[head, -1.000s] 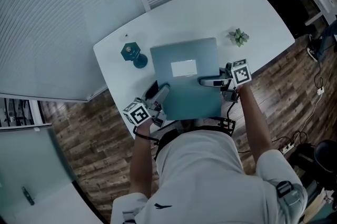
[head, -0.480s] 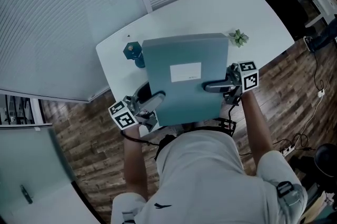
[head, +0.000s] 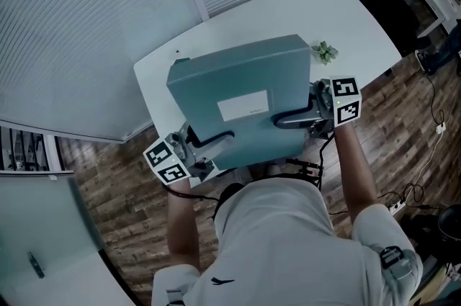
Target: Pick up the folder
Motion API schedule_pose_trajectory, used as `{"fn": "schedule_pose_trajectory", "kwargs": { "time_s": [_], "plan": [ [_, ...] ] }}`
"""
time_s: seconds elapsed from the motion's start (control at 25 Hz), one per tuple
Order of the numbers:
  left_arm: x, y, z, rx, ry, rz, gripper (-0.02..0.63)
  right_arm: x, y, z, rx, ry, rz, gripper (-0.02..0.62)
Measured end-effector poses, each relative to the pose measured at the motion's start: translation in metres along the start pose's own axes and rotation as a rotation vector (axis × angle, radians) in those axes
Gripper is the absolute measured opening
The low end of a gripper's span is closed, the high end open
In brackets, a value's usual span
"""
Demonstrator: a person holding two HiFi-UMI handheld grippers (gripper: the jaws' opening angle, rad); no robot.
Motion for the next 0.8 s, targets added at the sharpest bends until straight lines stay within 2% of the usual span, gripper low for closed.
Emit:
{"fn": "schedule_pose_trajectory", "kwargs": {
  "time_s": [0.16,0.44,0.8],
  "plan": [
    [0.025,-0.003,-0.021,-0.028,0.104,-0.048,0.328,0.025,0.007,0.022,0.006,-0.104,0.014,0.334],
    [0.035,-0.009,-0.034,-0.061,0.134,-0.096,0.328,0.039,0.018,0.043,-0.035,-0.205,0.076,0.314],
    [0.032,-0.012,-0.043,-0.051,0.213,-0.068,0.334,0.027,0.015,0.051,-0.023,-0.250,0.032,0.302]
  ]
}}
Point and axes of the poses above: the fingertips, and each gripper's own axes: y forward along the fingers, z to its left, x out of its top, the point moved 2 cm from there along -y, backward along the fingers, and after that the axes turned 11 degrees about x, right-handed, at the moved point
